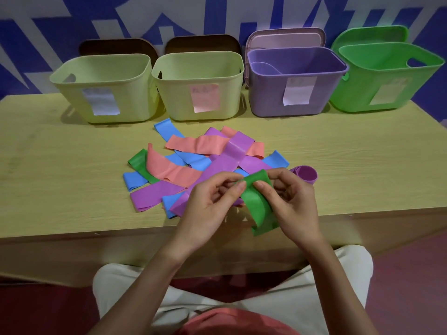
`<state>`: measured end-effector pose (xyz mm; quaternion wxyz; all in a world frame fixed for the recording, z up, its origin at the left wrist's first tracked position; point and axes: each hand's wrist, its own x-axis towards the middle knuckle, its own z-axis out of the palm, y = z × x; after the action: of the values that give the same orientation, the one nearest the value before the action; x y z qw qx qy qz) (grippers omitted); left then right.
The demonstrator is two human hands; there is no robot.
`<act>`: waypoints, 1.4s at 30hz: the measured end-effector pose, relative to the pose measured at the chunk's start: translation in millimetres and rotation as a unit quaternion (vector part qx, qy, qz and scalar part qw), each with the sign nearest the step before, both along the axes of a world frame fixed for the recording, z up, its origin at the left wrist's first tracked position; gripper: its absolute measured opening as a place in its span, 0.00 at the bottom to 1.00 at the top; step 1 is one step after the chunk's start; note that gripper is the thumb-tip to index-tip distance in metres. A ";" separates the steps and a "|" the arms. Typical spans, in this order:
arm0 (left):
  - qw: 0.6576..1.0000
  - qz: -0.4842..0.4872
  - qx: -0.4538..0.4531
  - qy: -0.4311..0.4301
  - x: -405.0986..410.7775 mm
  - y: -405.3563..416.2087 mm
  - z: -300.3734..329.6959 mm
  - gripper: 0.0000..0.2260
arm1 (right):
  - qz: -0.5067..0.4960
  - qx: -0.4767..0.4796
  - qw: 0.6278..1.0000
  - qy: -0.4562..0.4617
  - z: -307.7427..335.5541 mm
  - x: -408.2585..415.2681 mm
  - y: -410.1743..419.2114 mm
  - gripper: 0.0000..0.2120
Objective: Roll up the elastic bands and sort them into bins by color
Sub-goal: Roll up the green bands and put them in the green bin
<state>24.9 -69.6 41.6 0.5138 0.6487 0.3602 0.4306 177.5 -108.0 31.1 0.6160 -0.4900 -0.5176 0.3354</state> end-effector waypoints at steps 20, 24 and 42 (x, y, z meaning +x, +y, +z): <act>0.998 0.009 -0.061 -0.019 3.2 -1.0 -3.8 0.18 | -0.031 0.010 0.999 -0.001 -3.2 -5.3 -2.4 0.04; 1.000 -0.004 -0.020 -0.010 0.7 -3.8 0.8 0.07 | -0.025 0.013 1.000 0.009 -1.3 -5.7 -2.5 0.02; 0.998 0.003 -0.057 -0.005 -2.2 -1.9 -6.6 0.18 | -0.001 0.023 1.000 -0.020 -8.3 -4.4 -5.6 0.11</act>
<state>22.7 -71.5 34.9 0.5503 0.6150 0.3841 0.4141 173.2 -113.6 22.8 0.6168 -0.4828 -0.5370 0.3131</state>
